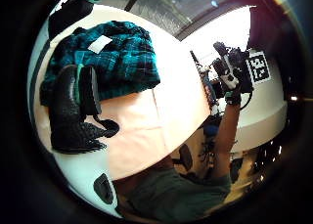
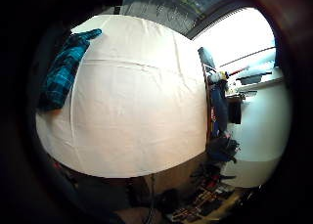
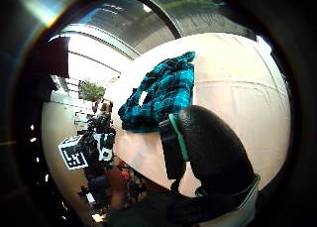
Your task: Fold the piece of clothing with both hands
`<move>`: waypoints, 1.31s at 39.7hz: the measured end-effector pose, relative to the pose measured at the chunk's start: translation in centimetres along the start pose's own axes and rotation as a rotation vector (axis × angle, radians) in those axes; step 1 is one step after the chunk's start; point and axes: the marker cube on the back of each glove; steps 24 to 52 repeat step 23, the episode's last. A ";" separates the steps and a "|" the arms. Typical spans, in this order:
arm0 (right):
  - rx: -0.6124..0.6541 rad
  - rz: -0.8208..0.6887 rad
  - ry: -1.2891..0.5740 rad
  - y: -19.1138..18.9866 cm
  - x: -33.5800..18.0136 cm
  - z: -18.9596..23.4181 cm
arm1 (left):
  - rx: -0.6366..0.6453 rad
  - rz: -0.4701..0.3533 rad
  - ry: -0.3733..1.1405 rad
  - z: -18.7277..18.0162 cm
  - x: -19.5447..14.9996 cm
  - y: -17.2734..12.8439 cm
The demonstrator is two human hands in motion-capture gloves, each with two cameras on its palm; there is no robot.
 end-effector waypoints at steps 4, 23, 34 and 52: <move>0.047 0.003 -0.009 -1.0 -0.3 -0.3 | 0.004 0.001 0.001 -2.3 1.0 0.9; -0.065 -0.013 -0.026 0.2 -0.8 -0.5 | 0.007 0.005 0.029 -1.2 1.3 -0.4; -0.065 -0.013 -0.026 0.2 -0.8 -0.5 | 0.007 0.005 0.029 -1.2 1.3 -0.4; -0.065 -0.013 -0.026 0.2 -0.8 -0.5 | 0.007 0.005 0.029 -1.2 1.3 -0.4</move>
